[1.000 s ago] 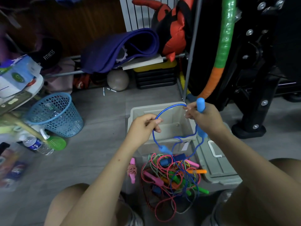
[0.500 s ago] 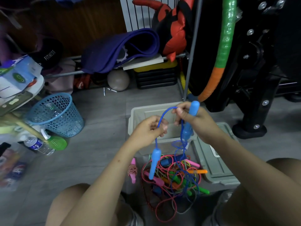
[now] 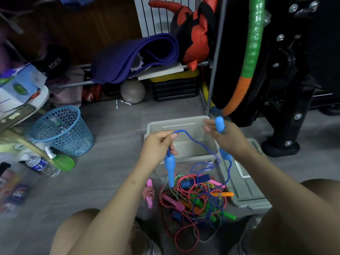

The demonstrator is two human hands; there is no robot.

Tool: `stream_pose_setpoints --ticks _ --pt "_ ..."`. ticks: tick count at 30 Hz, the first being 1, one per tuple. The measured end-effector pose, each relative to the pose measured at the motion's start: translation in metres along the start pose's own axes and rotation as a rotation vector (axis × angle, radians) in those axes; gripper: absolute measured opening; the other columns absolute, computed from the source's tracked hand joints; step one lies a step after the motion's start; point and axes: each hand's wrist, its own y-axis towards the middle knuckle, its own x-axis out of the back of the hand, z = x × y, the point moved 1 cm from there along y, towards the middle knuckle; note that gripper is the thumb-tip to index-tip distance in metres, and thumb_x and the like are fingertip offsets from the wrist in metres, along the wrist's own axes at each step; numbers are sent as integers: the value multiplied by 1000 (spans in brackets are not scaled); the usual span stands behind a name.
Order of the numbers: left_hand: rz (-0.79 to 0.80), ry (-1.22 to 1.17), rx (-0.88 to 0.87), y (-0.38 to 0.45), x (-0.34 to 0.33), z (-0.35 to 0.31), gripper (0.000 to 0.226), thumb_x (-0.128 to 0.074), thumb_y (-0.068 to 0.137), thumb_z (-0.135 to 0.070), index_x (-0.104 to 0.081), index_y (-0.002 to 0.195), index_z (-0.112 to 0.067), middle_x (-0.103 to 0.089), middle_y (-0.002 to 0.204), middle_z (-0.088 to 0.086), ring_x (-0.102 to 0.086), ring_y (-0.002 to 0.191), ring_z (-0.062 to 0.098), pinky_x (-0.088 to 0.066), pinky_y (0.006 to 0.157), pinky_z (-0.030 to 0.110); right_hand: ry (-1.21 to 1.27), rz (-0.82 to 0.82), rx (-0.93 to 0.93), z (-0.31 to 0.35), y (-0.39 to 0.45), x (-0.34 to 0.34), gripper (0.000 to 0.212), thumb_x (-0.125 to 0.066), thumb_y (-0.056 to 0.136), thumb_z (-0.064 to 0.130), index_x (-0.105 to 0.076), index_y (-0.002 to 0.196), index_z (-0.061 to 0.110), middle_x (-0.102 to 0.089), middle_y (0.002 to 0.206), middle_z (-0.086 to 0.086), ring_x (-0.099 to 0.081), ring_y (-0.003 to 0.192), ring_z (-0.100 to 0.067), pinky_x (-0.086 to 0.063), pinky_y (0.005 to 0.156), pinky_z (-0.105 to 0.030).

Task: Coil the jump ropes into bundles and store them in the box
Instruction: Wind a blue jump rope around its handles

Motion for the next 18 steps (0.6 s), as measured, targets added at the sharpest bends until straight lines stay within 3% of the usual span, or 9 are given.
stream_pose_setpoints --ticks 3,6,8,12,14,18 --pt "77 -5 5 -5 -4 -6 24 -52 96 -10 -69 87 -25 -53 44 -6 -66 49 17 -50 49 24 48 187 98 5 -6 -8 33 -58 91 10 -58 124 18 -61 122 1 -57 110 -4 -41 97 -16" --pt "162 -51 15 -10 -9 -14 22 -48 97 -8 -66 87 -17 -53 43 -5 -65 48 15 -55 50 24 -10 359 148 8 -14 -18 33 -57 93 13 -56 126 15 -59 123 4 -56 109 -2 -41 92 -7" --pt "195 -87 2 -12 -10 -19 19 -48 98 -8 -65 90 -12 -52 43 -4 -63 46 16 -54 50 23 -10 411 175 7 -17 -25 26 -57 92 14 -60 118 17 -64 119 0 -59 107 -8 -43 93 -15" --pt "237 -164 40 -16 -9 -24 13 -48 97 -9 -60 103 -6 -52 47 -2 -62 44 16 -49 47 20 7 363 128 5 -16 -28 6 -61 90 12 -63 92 16 -69 87 0 -63 80 -2 -48 82 -25" --pt "231 -214 92 -16 -8 -24 12 -49 97 -11 -56 105 -5 -54 49 -2 -63 45 17 -52 49 23 3 324 97 7 -15 -26 9 -62 89 14 -61 81 17 -65 71 1 -62 66 -4 -49 74 -29" --pt "320 -247 210 -16 -5 -19 12 -48 97 -20 -55 99 -10 -68 65 -1 -67 59 16 -54 65 28 143 169 79 11 -12 -19 15 -60 90 10 -58 76 15 -60 65 -4 -60 53 0 -46 59 -14"
